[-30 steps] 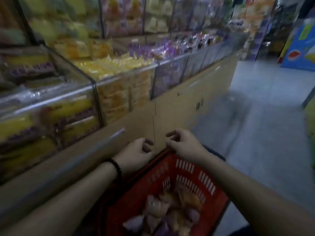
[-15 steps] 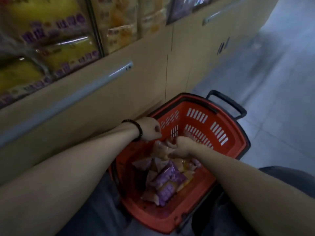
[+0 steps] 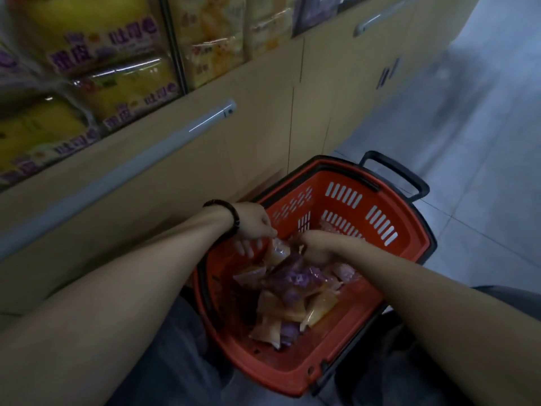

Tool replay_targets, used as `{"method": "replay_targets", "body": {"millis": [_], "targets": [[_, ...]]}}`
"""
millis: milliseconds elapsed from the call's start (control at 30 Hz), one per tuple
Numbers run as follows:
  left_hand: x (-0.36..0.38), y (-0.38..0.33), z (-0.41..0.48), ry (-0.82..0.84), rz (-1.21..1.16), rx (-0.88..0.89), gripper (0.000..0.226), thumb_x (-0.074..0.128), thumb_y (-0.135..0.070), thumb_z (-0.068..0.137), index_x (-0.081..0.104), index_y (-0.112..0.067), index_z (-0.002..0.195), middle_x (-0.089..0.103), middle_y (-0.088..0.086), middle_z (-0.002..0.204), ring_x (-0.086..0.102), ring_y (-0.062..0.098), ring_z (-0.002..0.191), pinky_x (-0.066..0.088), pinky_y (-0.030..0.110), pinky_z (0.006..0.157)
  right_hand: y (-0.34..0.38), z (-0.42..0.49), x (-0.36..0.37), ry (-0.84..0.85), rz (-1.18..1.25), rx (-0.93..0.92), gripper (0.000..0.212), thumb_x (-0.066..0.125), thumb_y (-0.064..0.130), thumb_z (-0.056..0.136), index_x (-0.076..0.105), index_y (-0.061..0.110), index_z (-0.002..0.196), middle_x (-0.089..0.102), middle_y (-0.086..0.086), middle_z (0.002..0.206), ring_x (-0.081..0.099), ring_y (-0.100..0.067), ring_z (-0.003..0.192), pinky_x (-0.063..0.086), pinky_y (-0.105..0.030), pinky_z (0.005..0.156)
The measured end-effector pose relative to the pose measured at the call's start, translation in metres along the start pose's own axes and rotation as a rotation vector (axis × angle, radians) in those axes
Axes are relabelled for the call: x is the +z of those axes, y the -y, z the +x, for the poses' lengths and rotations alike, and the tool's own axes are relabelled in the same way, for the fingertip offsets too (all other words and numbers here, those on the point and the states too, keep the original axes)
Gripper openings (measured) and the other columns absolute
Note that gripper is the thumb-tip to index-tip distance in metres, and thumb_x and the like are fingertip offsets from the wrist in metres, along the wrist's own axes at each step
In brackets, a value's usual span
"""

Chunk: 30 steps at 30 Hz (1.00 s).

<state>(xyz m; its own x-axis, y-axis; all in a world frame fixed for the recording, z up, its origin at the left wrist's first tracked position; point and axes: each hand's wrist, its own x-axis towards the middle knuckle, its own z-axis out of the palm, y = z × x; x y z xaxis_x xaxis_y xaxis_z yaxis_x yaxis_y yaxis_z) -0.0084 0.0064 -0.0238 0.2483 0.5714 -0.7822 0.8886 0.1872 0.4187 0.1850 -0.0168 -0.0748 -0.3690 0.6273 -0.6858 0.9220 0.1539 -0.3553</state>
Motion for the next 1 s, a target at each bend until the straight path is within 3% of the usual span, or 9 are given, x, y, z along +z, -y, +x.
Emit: {"method": "replay_targets", "body": {"millis": [133, 300, 400, 500, 567, 667, 800, 933, 1000], "targets": [[-0.004, 0.0, -0.009, 0.048, -0.116, -0.045, 0.029, 0.048, -0.043, 0.109, 0.054, -0.014, 0.109, 0.068, 0.012, 0.096, 0.074, 0.031, 0.076, 0.061, 0.036, 0.063, -0.013, -0.02, -0.041, -0.174, 0.375, -0.05, 0.024, 0.077, 0.025, 0.094, 0.065, 0.018, 0.114, 0.071, -0.012, 0.111, 0.068, -0.024, 0.085, 0.059, -0.036, 0.066], [-0.012, -0.008, -0.017, -0.234, -0.057, 0.236, 0.051, 0.07, -0.057, 0.092, 0.054, -0.026, 0.129, 0.066, -0.005, 0.092, 0.066, -0.001, 0.061, 0.051, 0.016, 0.056, -0.032, -0.049, -0.074, -0.191, 0.662, -0.203, 0.02, 0.061, 0.032, 0.104, 0.065, 0.017, 0.116, 0.072, -0.018, 0.114, 0.072, -0.039, 0.103, 0.058, -0.063, 0.092], [-0.013, -0.018, -0.019, -0.26, -0.093, 0.393, 0.049, 0.075, -0.05, 0.091, 0.062, -0.026, 0.133, 0.072, -0.005, 0.109, 0.07, 0.006, 0.093, 0.049, 0.016, 0.074, -0.027, -0.064, -0.085, -0.244, 0.709, -0.324, 0.025, 0.059, 0.03, 0.107, 0.066, 0.007, 0.111, 0.073, -0.021, 0.106, 0.071, -0.031, 0.095, 0.058, -0.06, 0.088], [-0.011, -0.021, -0.012, -0.297, -0.304, 0.482, 0.054, 0.085, -0.043, 0.079, 0.07, -0.016, 0.124, 0.078, 0.004, 0.114, 0.073, 0.023, 0.107, 0.056, 0.031, 0.087, -0.025, -0.073, -0.096, -0.461, 0.699, -0.316, 0.029, 0.068, 0.042, 0.099, 0.072, 0.017, 0.114, 0.078, -0.005, 0.105, 0.075, -0.022, 0.095, 0.062, -0.045, 0.083], [-0.013, -0.024, -0.009, -0.345, -0.432, 0.502, 0.059, 0.084, -0.049, 0.069, 0.073, -0.016, 0.118, 0.079, 0.004, 0.111, 0.076, 0.023, 0.102, 0.059, 0.04, 0.087, -0.026, -0.076, -0.101, -0.597, 0.916, -0.301, 0.032, 0.066, 0.044, 0.1, 0.072, 0.015, 0.114, 0.075, -0.008, 0.1, 0.07, -0.023, 0.087, 0.055, -0.038, 0.077], [-0.018, -0.033, -0.016, -0.463, -0.621, 0.544, 0.049, 0.081, -0.043, 0.071, 0.072, -0.02, 0.113, 0.079, 0.0, 0.098, 0.073, 0.01, 0.076, 0.053, 0.031, 0.064, -0.033, -0.08, -0.104, -0.548, 1.301, -0.33, 0.034, 0.07, 0.041, 0.097, 0.067, 0.01, 0.112, 0.064, -0.013, 0.096, 0.056, -0.026, 0.076, 0.044, -0.032, 0.063], [-0.019, -0.047, -0.021, -0.499, -0.858, 0.601, 0.055, 0.083, -0.035, 0.076, 0.064, -0.014, 0.123, 0.077, 0.015, 0.111, 0.074, 0.03, 0.09, 0.054, 0.039, 0.07, -0.035, -0.091, -0.104, -0.543, 1.162, -0.381, 0.038, 0.083, 0.024, 0.086, 0.068, 0.015, 0.12, 0.077, -0.008, 0.11, 0.075, -0.029, 0.093, 0.057, -0.033, 0.071], [-0.021, -0.061, -0.03, -0.405, -0.951, 0.65, 0.053, 0.085, -0.03, 0.084, 0.061, -0.012, 0.128, 0.077, 0.016, 0.113, 0.075, 0.025, 0.083, 0.055, 0.029, 0.059, -0.027, -0.096, -0.109, -0.735, 1.148, -0.459, 0.029, 0.076, 0.009, 0.092, 0.071, 0.012, 0.12, 0.078, -0.012, 0.11, 0.077, -0.031, 0.099, 0.063, -0.041, 0.081], [-0.024, -0.068, -0.035, -0.434, -0.948, 0.669, 0.07, 0.088, -0.04, 0.077, 0.055, -0.015, 0.134, 0.077, 0.013, 0.118, 0.076, 0.029, 0.093, 0.054, 0.031, 0.06, -0.025, -0.098, -0.116, -0.824, 1.179, -0.49, 0.031, 0.074, 0.002, 0.092, 0.071, 0.009, 0.122, 0.078, -0.014, 0.112, 0.076, -0.029, 0.098, 0.062, -0.037, 0.081]]}}
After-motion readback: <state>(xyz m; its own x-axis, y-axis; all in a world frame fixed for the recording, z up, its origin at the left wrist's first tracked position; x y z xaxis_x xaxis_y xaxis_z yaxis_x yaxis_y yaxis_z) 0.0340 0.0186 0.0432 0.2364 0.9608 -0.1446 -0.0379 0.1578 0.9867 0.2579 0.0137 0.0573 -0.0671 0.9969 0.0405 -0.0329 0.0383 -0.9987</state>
